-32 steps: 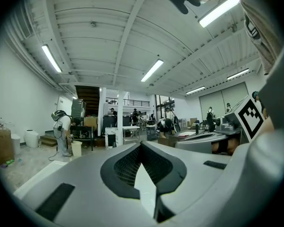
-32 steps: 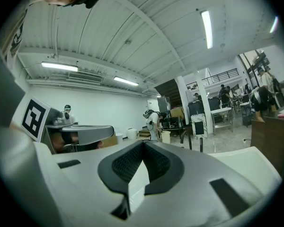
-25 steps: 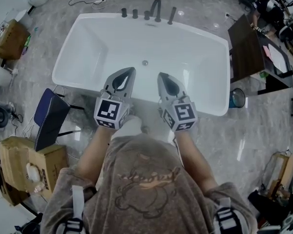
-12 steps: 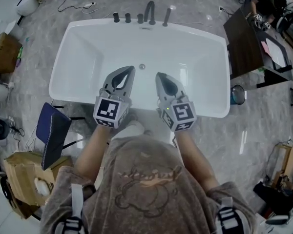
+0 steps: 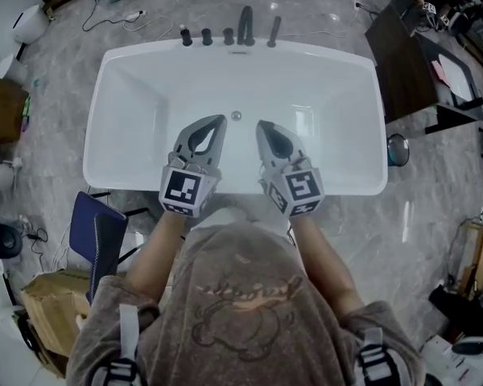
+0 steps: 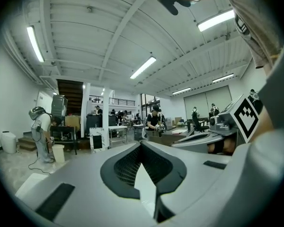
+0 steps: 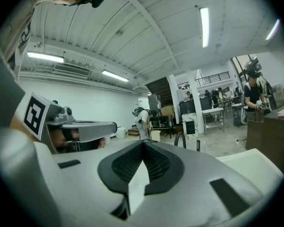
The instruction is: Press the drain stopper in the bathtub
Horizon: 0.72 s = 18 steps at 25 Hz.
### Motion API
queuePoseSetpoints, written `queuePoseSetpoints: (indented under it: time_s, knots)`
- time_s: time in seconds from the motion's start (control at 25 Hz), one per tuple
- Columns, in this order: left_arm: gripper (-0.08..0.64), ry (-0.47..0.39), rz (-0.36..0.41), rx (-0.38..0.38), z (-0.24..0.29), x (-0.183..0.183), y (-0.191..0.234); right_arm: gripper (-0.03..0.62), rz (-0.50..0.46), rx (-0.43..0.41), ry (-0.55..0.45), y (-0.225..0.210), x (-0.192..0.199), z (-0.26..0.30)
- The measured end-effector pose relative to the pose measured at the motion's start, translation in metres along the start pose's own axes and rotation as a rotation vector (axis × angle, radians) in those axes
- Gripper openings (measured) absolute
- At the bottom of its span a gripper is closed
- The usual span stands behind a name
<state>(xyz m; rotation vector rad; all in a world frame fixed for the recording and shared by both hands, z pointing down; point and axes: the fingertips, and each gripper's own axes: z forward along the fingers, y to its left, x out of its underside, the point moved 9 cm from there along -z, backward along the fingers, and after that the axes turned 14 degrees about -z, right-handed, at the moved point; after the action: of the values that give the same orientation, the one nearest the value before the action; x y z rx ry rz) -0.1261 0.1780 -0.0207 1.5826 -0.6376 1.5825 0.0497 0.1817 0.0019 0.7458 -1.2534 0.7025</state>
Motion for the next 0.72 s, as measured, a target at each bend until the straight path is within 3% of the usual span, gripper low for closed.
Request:
queuePoseSetpoints:
  time_s: [0.32,0.72]
  knots:
    - [0.005,0.011,-0.012,0.049,0.015,0.005,0.029,0.0,-0.006,0.024,0.017,0.008,0.005,0.029]
    - [0.005,0.02,-0.012,0.042,0.042,0.022,0.051,0.0,0.007,0.012,0.027,-0.004,0.023,0.063]
